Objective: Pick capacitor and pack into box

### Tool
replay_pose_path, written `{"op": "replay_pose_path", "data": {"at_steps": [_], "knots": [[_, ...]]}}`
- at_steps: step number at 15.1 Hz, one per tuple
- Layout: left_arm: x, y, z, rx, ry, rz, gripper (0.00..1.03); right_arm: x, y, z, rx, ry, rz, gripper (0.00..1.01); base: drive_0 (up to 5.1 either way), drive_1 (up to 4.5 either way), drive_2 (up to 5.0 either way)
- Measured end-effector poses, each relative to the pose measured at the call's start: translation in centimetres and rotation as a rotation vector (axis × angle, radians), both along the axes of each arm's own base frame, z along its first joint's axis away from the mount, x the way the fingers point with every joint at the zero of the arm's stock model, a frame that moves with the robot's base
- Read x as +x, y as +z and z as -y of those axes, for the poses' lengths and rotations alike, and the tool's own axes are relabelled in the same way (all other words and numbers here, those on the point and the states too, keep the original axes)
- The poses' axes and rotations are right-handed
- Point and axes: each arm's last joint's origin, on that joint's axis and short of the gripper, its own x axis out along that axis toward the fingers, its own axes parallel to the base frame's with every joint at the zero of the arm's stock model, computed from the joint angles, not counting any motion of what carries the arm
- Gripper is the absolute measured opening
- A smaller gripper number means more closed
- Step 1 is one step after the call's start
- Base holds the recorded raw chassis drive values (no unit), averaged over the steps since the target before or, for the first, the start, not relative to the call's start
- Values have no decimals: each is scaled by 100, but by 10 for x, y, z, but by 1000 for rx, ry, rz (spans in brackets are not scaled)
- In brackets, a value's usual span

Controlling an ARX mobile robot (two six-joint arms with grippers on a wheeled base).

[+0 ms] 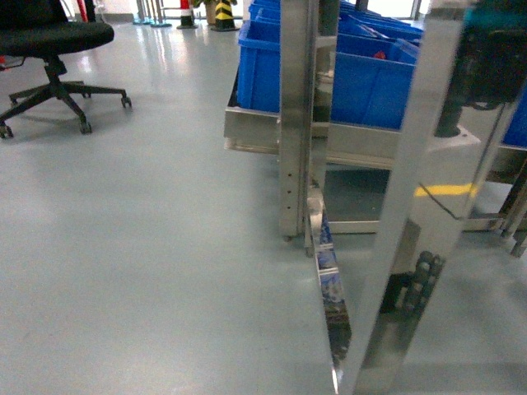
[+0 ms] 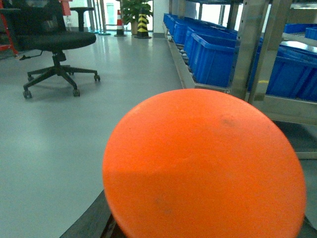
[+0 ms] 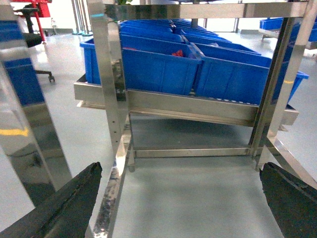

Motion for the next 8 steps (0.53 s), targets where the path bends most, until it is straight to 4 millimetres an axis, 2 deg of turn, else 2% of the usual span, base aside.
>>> {"op": "replay_pose_path", "data": {"at_steps": [8], "knots": [[0, 0, 0, 0, 0, 0, 44, 0, 0, 0, 0, 0, 0, 98, -499, 237, 237]]}}
